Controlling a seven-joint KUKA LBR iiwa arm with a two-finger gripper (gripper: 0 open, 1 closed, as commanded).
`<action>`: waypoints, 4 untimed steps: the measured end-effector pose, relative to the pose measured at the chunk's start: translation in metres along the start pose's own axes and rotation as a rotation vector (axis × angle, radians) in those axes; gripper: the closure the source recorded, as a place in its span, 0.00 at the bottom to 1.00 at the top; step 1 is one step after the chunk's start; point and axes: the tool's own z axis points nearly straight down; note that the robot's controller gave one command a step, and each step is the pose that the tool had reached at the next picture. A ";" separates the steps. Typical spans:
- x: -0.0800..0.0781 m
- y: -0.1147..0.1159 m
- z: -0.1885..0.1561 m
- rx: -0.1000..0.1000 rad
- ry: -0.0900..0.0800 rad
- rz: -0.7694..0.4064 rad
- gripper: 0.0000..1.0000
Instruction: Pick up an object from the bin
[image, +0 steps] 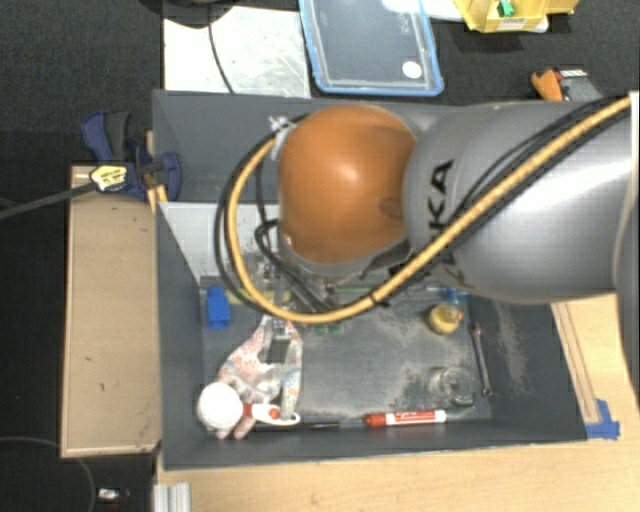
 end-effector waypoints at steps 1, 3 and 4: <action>0.015 0.000 -0.069 0.001 0.002 -0.249 0.00; 0.011 0.011 0.020 -0.001 -0.008 -0.433 0.00; 0.022 0.024 0.083 -0.002 -0.014 -0.421 0.00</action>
Offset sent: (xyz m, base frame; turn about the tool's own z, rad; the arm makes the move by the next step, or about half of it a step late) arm -0.0181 0.0105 -0.1166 -0.2524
